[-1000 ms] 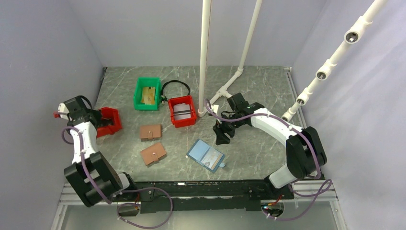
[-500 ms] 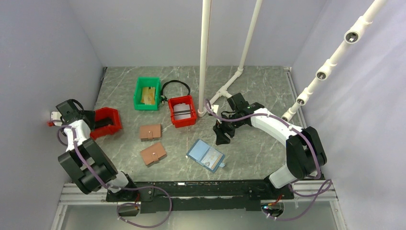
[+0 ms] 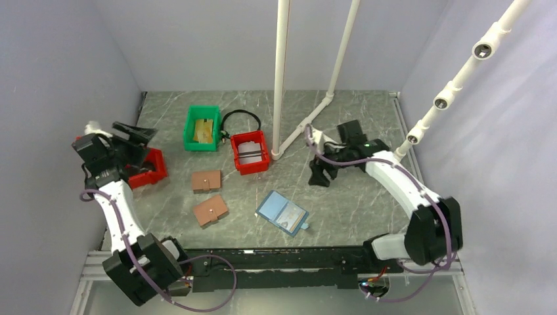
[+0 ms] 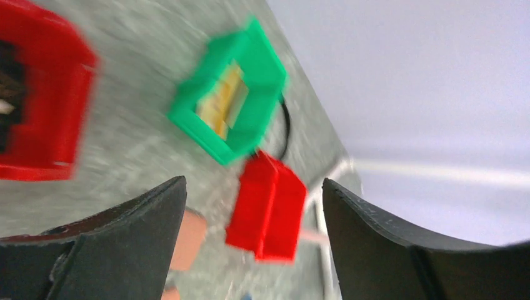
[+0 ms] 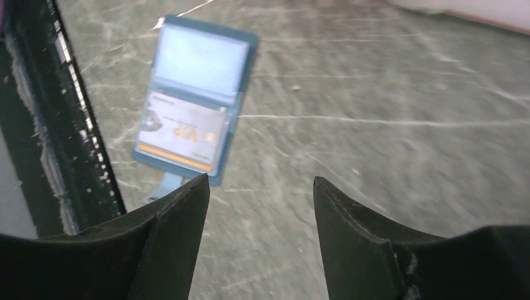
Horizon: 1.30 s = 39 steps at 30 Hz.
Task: Take the credit cards out of the card holder
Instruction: Place the credit card in the storage box, then reset both arms
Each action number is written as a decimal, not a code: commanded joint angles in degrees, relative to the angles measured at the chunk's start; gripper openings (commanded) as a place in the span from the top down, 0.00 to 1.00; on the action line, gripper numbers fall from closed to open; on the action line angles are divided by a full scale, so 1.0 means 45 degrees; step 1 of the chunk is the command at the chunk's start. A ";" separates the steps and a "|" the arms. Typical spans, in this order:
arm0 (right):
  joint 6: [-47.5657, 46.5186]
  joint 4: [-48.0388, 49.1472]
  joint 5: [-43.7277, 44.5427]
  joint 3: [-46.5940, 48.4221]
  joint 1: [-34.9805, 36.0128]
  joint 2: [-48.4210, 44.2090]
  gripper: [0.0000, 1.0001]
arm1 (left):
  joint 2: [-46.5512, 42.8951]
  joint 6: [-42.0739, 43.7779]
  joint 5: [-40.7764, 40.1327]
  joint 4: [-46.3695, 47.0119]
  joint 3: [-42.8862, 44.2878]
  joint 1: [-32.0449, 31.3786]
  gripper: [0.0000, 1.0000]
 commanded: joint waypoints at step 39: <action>0.7288 -0.0816 0.1815 0.3956 -0.5419 -0.8454 0.00 | -0.3652 0.2482 0.2241 -0.6988 0.4995 -0.5919 0.01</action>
